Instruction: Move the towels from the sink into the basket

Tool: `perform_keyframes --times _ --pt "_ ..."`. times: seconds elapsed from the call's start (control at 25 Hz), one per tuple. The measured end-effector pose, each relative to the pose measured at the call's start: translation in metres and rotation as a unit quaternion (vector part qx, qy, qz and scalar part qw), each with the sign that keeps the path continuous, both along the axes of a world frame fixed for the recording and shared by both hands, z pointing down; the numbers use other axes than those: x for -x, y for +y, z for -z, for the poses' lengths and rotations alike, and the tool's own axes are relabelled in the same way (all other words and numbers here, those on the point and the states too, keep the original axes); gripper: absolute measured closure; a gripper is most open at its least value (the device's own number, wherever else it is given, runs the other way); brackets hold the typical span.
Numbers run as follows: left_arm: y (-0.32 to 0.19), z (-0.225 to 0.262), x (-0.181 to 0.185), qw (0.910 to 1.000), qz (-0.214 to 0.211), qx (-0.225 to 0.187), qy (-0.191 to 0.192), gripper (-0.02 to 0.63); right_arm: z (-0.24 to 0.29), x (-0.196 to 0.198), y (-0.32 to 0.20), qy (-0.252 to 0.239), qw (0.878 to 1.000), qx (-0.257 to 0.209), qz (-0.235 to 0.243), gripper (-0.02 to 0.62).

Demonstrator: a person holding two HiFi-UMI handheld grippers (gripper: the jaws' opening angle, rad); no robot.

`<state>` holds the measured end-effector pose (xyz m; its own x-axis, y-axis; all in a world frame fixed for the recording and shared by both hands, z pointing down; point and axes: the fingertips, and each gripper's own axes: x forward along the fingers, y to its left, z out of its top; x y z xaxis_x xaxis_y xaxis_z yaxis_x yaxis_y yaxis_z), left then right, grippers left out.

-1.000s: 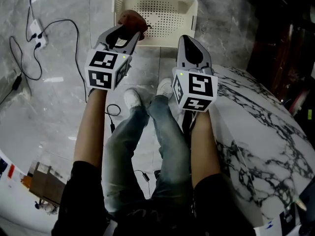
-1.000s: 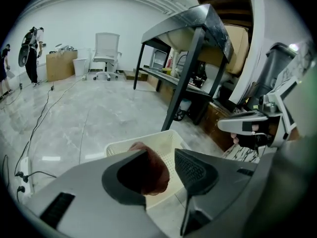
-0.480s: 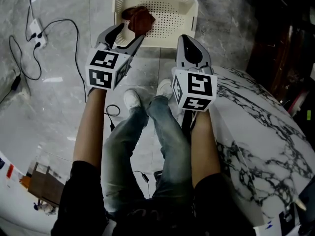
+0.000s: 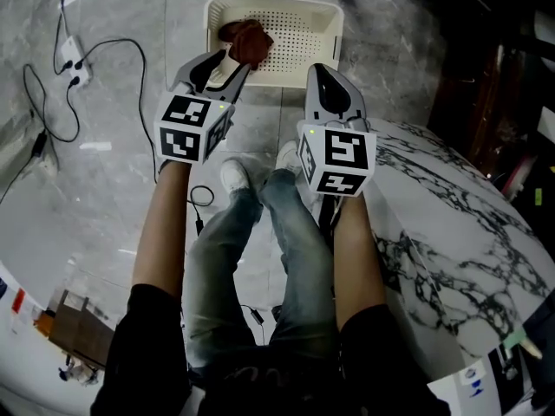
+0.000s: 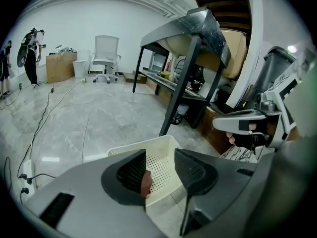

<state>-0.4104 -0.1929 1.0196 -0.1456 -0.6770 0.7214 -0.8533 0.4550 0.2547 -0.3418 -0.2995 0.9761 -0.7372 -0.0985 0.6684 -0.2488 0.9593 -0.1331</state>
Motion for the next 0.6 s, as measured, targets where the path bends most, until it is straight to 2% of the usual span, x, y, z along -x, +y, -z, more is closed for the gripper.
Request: perform_keyframes --times 0.28,0.6 --pt "0.001 0.049 0.0 0.9997 0.024 -0.007 -0.006 0.547 0.048 0.004 -0.002 -0.013 1.0 -0.002 -0.006 0.58" --pt "0.001 0.124 0.004 0.9984 0.045 -0.024 -0.024 0.588 0.123 0.012 -0.002 -0.039 0.999 -0.008 -0.011 0.58"
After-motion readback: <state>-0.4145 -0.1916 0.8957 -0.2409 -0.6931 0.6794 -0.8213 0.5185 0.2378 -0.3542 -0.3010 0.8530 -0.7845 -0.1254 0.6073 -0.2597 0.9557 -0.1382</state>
